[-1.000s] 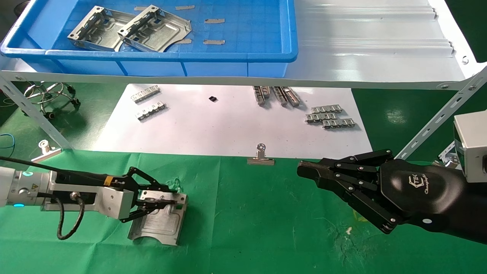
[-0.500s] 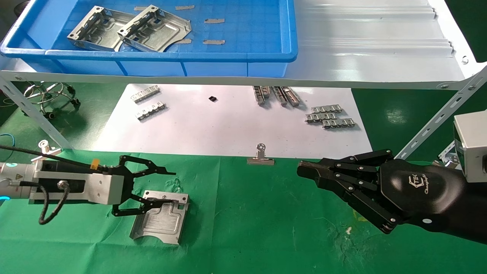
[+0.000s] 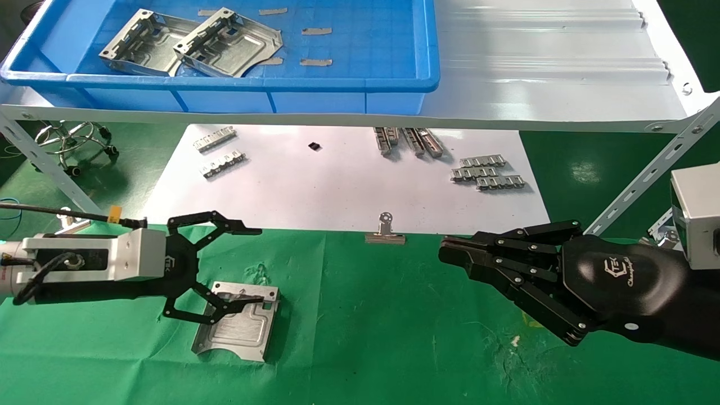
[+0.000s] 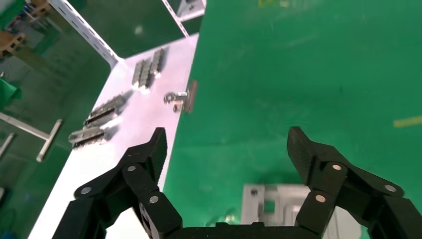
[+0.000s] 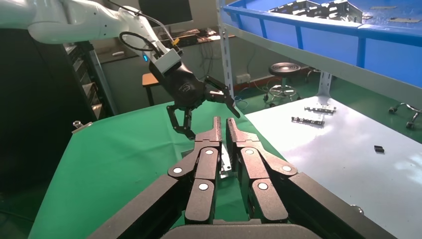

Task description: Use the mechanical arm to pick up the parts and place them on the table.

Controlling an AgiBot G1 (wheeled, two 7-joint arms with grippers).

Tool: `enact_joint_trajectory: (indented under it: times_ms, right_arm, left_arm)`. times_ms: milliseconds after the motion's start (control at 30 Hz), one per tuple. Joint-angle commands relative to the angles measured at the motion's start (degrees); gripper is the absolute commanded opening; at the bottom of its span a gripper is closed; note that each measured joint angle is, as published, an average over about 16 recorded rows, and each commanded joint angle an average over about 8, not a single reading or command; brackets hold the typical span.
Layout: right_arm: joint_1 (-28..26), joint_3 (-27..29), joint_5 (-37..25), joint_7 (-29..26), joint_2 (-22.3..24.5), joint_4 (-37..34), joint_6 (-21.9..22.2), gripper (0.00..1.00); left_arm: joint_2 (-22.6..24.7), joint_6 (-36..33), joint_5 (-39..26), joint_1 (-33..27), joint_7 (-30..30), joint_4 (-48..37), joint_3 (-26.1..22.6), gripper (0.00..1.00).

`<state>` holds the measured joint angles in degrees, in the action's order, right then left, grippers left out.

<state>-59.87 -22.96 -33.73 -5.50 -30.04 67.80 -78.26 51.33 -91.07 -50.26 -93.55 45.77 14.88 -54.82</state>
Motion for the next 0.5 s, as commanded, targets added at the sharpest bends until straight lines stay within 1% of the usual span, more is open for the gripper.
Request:
enact_joint_trajectory:
  times_ms: [33, 500]
  right_arm:
    - [0.0, 0.0, 0.0, 0.0, 0.0, 0.0, 0.0, 1.0]
    - [0.0, 0.0, 0.0, 0.0, 0.0, 0.0, 0.0, 1.0]
  left_arm:
    - [-0.6, 0.2, 0.3, 1.2, -2.2, 2.3, 1.5, 1.0]
    - [-5.0, 1.6, 2.6, 9.8, -17.3, 17.9, 11.8, 1.0]
